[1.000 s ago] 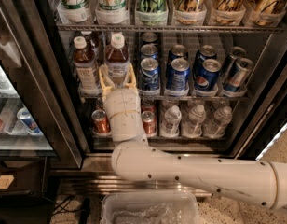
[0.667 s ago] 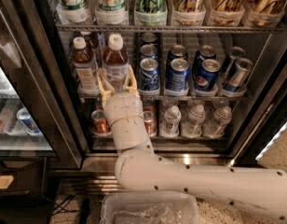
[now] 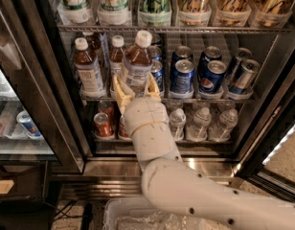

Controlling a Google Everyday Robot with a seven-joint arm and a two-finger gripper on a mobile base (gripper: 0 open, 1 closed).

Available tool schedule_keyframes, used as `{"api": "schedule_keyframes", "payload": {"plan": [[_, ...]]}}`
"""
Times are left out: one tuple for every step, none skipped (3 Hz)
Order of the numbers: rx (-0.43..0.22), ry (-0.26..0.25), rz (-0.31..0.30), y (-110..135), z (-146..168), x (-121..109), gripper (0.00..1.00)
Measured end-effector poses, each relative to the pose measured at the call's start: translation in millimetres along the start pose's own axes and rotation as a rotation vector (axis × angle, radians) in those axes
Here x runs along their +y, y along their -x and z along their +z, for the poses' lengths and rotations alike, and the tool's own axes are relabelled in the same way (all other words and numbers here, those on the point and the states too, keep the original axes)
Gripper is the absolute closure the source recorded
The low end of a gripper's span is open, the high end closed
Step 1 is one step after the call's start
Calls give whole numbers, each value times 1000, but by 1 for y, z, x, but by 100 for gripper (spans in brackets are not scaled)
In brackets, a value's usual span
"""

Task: Pick blue plastic bottle from middle shelf of fridge

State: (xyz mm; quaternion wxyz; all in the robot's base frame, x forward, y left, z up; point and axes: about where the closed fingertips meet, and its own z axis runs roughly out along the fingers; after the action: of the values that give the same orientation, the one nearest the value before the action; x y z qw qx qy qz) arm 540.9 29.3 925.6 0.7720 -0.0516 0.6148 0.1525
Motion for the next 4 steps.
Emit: {"api": "schedule_keyframes", "payload": {"plan": [[102,-26,84,7,-17,-29,100],[182,-20,138,12,-28,-49,100],[248,0,158,20,-31,-68,100],[307,38,143,25,-29,-80,100]]}}
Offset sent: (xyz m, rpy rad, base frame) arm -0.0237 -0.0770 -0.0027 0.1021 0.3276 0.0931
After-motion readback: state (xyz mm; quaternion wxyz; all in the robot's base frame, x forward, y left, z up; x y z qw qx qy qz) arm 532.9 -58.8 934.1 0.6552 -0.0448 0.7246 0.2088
